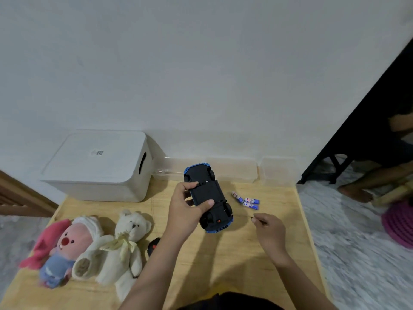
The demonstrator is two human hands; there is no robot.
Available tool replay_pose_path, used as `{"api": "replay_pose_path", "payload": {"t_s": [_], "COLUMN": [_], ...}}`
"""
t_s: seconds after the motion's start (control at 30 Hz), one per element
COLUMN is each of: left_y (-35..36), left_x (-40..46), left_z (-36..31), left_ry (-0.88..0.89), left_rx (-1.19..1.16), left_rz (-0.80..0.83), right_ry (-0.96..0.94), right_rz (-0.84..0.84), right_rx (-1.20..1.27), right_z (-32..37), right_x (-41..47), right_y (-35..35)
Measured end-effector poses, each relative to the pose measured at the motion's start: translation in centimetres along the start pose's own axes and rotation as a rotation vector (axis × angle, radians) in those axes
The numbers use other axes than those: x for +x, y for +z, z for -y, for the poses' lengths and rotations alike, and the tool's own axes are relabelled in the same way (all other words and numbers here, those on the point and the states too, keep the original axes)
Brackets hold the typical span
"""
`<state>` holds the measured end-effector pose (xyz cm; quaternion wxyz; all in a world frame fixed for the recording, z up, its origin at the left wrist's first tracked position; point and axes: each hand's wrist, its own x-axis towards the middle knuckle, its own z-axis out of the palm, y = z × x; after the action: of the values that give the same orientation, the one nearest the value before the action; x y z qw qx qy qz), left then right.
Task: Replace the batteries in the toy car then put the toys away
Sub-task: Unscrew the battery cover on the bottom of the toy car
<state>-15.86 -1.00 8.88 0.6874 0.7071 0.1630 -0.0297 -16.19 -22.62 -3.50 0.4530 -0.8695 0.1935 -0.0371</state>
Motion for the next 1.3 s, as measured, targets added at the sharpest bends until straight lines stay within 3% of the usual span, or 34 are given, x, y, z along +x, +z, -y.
{"api": "replay_pose_path", "payload": {"t_s": [0.2,0.47,0.63,0.83,1.1,1.3], "left_y": [0.2,0.3,0.3,0.2,-0.5,-1.4], "left_x": [0.3,0.4,0.4,0.0,-0.7,-0.9], "left_z": [0.5,0.9,1.0,1.4,1.7,1.4], "left_ry": [-0.004,0.002,0.019,0.070,0.127,0.162], "left_rx": [0.007,0.043,0.083,0.168,0.192,0.217], "left_rz": [0.015,0.070,0.142,0.244,0.252,0.258], "right_ry": [-0.140,-0.096,-0.088,-0.355,-0.491,-0.432], "right_rz": [0.011,0.043,0.009,0.003,0.242,0.285], "right_rx": [-0.142,-0.232,0.180,0.444,0.161,0.201], "right_z": [-2.4,-2.2,3.2,10.2,11.1,12.6], "right_x": [0.3,0.7,-0.5,-2.2,-2.6,-3.3], "right_y": [1.3,1.4,-0.2,-1.8,-1.4,-2.1]}}
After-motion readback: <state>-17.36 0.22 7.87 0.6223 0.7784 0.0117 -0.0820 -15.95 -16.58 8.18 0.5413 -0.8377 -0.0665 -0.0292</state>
